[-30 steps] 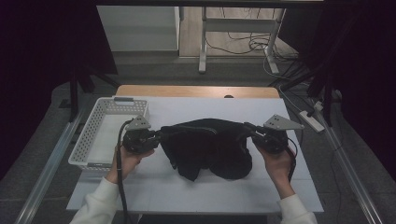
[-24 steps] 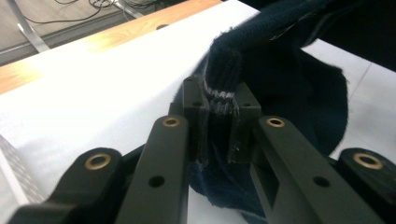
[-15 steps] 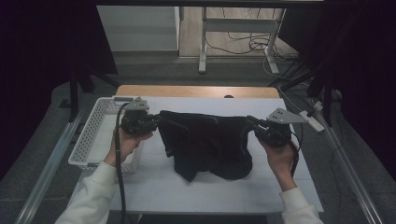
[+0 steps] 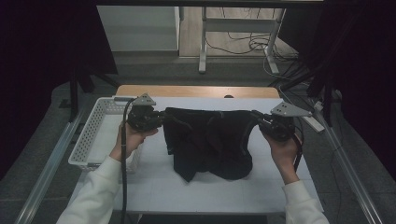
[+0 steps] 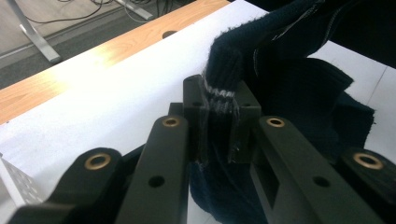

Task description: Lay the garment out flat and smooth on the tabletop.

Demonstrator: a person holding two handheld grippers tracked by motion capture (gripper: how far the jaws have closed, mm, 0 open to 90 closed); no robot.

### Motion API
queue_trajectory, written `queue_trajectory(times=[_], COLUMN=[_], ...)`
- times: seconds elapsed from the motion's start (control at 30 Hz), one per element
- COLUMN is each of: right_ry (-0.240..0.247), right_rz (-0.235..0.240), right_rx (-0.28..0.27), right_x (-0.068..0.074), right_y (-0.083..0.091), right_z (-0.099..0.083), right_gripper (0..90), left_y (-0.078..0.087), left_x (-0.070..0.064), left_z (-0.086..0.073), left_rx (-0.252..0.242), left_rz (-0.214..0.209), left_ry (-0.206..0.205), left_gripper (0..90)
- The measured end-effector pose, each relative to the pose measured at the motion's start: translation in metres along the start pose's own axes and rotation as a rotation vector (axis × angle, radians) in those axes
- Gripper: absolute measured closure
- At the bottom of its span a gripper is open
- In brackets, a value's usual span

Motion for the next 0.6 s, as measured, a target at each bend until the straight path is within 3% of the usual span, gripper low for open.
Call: queue_trajectory(times=[0.27, 0.43, 0.6], right_ry=[0.006, 0.013, 0.020], right_rz=[-0.003, -0.020, -0.037], right_rx=[0.027, 0.040, 0.044], right_x=[0.000, -0.006, -0.012], right_y=[-0.008, -0.015, -0.017], right_z=[-0.003, 0.001, 0.008], right_gripper=[81.5, 81.6, 81.6], left_y=[-0.005, -0.011, -0.011], left_x=[0.010, 0.020, 0.023], left_z=[0.002, 0.013, 0.030], left_rx=[0.019, 0.042, 0.051], left_rz=[0.007, 0.031, 0.053], left_ry=[0.018, 0.032, 0.001], left_gripper=[79.2, 79.3, 79.3])
Point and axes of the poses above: each handheld gripper's, and its own axes: y roughly backward along the jaws, z roughly out of its top, x roughly to its left, the point moved 8 cm from there along -y, roughly forward along the jaws, and after that the axes turned 5 degrees about x, right-handed, at the moved point
